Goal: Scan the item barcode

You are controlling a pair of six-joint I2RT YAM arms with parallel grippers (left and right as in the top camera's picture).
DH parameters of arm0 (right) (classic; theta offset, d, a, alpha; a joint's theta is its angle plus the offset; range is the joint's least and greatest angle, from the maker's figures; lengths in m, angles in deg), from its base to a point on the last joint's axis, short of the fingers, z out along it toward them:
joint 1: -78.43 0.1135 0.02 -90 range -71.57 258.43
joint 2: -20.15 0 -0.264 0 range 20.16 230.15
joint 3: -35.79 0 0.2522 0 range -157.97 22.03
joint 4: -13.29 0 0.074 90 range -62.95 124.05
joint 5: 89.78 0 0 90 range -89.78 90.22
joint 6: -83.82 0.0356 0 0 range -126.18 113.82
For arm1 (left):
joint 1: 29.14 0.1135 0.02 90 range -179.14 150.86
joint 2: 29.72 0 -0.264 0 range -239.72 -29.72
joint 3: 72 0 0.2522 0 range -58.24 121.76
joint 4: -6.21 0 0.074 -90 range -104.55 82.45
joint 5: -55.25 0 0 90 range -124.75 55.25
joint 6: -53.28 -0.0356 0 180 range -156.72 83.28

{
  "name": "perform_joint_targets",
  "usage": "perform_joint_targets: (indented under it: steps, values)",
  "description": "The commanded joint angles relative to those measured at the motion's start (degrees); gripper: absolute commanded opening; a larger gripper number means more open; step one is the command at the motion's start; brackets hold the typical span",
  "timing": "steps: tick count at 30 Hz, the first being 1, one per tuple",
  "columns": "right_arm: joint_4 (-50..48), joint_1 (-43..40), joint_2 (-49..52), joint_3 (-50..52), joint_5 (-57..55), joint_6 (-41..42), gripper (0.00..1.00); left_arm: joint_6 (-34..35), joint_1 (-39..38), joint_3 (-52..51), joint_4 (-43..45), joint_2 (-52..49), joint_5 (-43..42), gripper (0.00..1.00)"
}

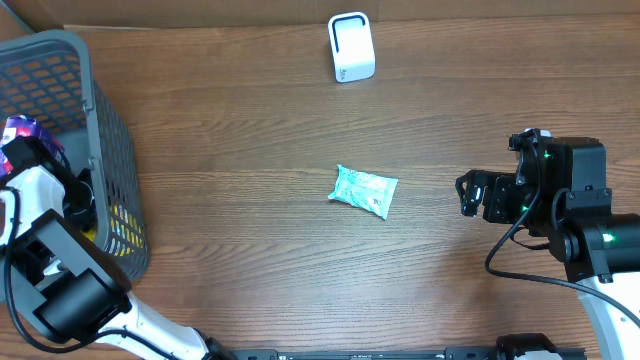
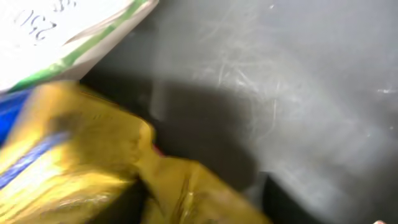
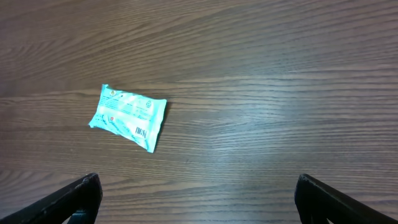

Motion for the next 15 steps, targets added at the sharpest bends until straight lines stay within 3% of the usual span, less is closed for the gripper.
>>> perform_joint_targets:
  steps: [1, 8, 15]
  values:
    - [-0.3, 0.3, 0.1, -1.0, 0.5, -0.2, 1.0, -0.7, -0.6, -3.2, -0.6, -6.0, -2.7, 0.04]
    - [-0.6, 0.3, 0.1, -1.0, 0.5, -0.2, 1.0, -0.7, -0.6, 3.7, -6.8, -5.8, -4.3, 0.04]
    - [-0.9, 0.3, 0.1, -1.0, 0.5, -0.2, 1.0, -3.6, -0.7, 24.2, -22.9, -5.8, -4.5, 0.04]
